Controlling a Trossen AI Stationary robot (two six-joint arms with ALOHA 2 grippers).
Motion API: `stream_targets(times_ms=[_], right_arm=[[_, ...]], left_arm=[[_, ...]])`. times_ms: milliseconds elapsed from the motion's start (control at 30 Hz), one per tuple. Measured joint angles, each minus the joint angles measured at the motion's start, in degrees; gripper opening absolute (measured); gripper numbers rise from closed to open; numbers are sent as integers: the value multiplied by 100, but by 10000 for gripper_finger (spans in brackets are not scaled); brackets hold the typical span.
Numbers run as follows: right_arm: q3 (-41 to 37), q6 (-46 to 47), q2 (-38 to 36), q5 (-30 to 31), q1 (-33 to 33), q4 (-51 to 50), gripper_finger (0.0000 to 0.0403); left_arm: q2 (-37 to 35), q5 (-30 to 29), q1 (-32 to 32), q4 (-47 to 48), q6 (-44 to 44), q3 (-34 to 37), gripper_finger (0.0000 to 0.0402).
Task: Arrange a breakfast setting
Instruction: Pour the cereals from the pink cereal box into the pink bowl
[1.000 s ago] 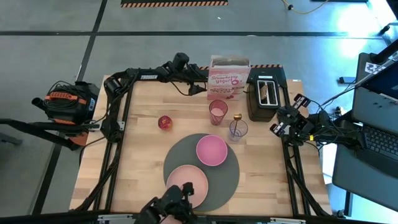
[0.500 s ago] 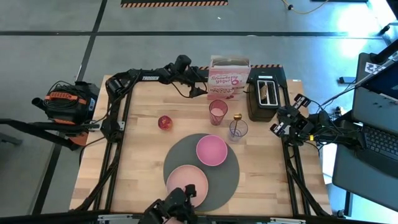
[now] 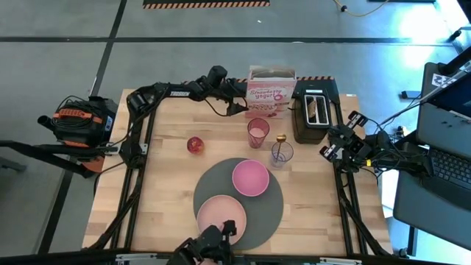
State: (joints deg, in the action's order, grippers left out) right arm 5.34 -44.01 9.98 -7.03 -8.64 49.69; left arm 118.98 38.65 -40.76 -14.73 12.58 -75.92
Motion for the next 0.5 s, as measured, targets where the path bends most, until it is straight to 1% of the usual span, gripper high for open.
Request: stream_targets(times_ms=[333,500], right_arm=[[0,-2,0,2,0,15,0],[0,-2,0,6,0,17,0]], left_arm=[[0,-27,188,-8,151,2,395],[191,-136,221,-205,48,-24,395]])
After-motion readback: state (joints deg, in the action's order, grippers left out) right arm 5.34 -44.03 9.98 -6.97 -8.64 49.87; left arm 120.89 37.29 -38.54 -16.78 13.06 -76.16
